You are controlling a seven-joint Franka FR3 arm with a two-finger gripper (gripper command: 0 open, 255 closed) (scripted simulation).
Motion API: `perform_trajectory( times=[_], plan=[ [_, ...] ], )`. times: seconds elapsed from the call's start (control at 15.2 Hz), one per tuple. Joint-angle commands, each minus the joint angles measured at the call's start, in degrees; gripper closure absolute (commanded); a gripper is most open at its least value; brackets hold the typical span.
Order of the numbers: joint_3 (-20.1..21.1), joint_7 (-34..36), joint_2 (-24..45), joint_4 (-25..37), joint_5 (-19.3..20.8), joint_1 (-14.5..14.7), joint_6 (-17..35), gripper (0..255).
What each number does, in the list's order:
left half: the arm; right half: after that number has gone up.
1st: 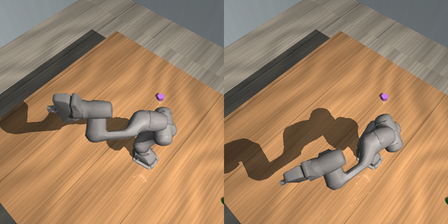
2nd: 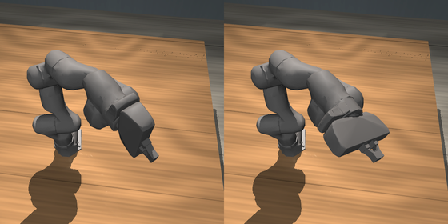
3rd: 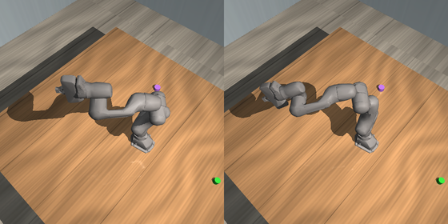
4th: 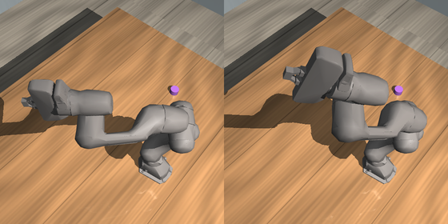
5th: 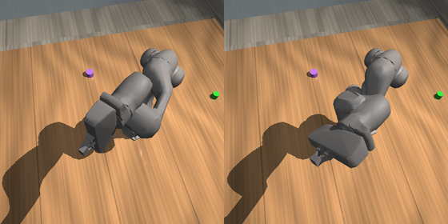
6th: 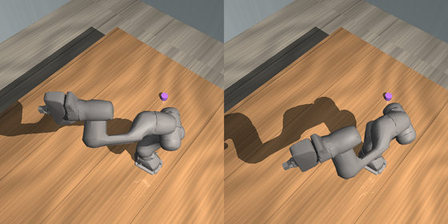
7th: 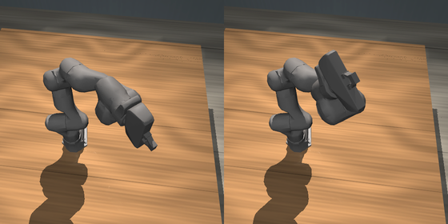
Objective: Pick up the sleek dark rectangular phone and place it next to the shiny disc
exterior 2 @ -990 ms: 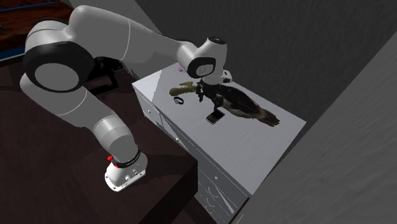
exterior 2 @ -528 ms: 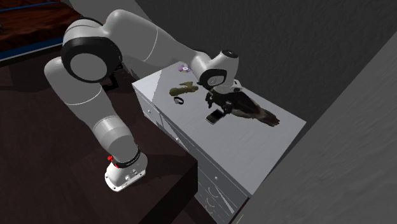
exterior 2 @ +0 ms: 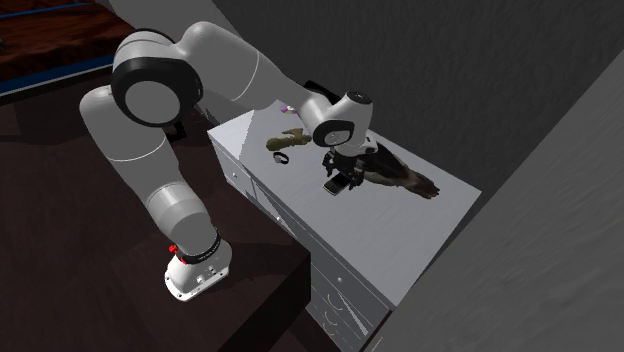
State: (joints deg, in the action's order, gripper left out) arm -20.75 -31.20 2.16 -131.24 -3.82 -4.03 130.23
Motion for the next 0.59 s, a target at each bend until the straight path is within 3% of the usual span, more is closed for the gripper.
perform_trajectory(
  times=[0.0, 0.26, 0.33, 0.53],
  plan=[
    [0.02, -0.01, 0.1, -0.01, -0.06, 0.01, 0.13, 0],
    [0.02, -0.01, 0.09, -0.02, -0.05, 0.01, 0.12, 0],
    [0.02, -0.01, 0.09, -0.02, -0.05, 0.01, 0.12, 255],
    [0.01, -0.02, 0.07, -0.11, -0.05, 0.01, 0.19, 255]
  ],
)
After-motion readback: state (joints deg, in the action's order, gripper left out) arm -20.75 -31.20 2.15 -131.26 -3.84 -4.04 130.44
